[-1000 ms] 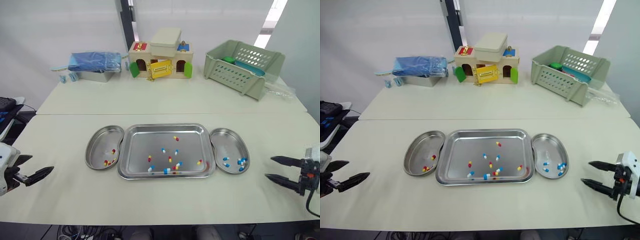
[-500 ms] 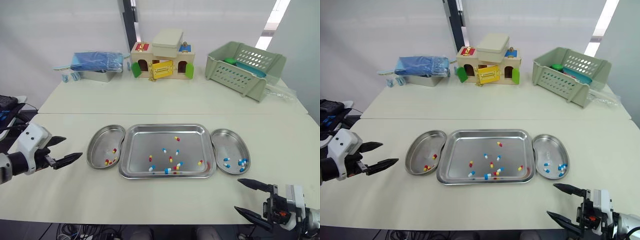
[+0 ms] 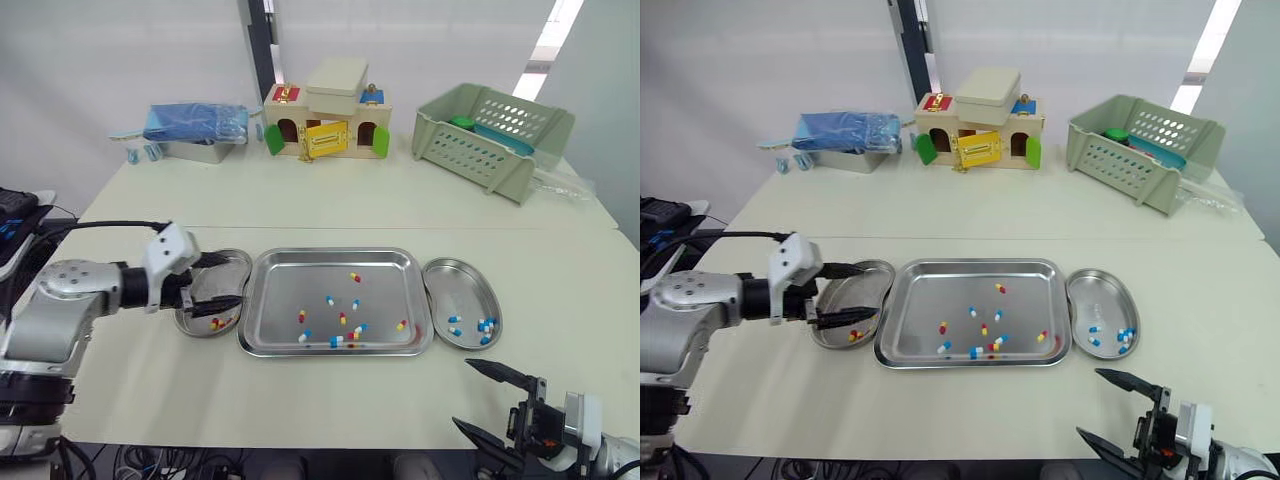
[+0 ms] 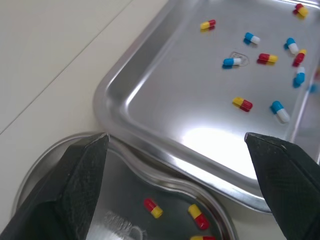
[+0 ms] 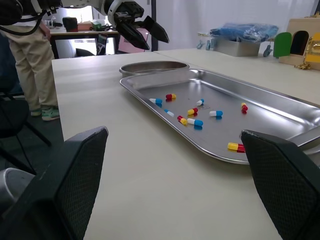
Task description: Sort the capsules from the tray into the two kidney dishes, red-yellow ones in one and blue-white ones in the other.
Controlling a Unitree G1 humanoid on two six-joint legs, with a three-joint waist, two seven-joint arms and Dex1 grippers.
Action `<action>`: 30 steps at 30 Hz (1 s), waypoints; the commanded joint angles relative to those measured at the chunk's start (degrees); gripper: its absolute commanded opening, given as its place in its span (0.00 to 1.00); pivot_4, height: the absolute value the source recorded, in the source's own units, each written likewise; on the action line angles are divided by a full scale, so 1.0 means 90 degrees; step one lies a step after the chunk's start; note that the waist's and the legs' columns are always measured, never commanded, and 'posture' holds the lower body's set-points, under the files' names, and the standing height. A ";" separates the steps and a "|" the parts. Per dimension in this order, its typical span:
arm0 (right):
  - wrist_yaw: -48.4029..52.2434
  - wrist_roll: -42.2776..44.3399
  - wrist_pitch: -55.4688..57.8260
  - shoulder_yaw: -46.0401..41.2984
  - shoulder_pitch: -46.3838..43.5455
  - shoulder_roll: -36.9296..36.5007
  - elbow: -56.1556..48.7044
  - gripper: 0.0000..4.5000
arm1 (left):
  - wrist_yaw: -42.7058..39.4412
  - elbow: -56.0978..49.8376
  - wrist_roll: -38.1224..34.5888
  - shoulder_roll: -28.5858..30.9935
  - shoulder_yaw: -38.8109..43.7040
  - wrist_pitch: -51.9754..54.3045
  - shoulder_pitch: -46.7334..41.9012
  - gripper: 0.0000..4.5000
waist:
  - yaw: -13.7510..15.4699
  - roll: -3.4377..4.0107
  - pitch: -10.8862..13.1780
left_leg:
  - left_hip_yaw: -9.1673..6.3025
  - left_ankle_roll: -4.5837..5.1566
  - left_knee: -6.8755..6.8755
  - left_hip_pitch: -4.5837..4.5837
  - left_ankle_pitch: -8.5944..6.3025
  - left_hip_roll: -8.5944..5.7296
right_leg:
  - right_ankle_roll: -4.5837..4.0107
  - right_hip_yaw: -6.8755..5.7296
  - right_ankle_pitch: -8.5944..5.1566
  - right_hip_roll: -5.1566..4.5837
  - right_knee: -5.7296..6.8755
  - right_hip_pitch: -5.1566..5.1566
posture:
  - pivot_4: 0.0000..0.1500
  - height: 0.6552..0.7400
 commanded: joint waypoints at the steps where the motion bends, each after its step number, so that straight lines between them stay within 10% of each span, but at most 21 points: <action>1: -0.0006 0.0009 -0.0206 0.0110 0.0181 -0.0087 -0.0258 0.99 | -0.0358 0.0062 0.0368 -0.0138 -0.0605 -0.0378 -0.0495 1.00 | 0.0026 0.0000 0.0000 | -0.0001 0.0000 0.0000 -0.0001 0.0000 -0.0001 | 0.0000 -0.0001 0.0000 0.0000 0.0000 0.0001 | 1.00 1.00; 30: -0.1325 -0.0306 0.0006 0.0707 0.0603 -0.0225 -0.1085 0.99 | -0.1044 0.2749 0.2010 -0.1820 -0.2301 -0.2094 -0.2014 1.00 | 0.0026 -0.0002 -0.0001 | -0.0007 0.0000 0.0009 -0.0002 0.0000 -0.0005 | 0.0001 -0.0004 0.0000 0.0000 -0.0001 0.0006 | 1.00 1.00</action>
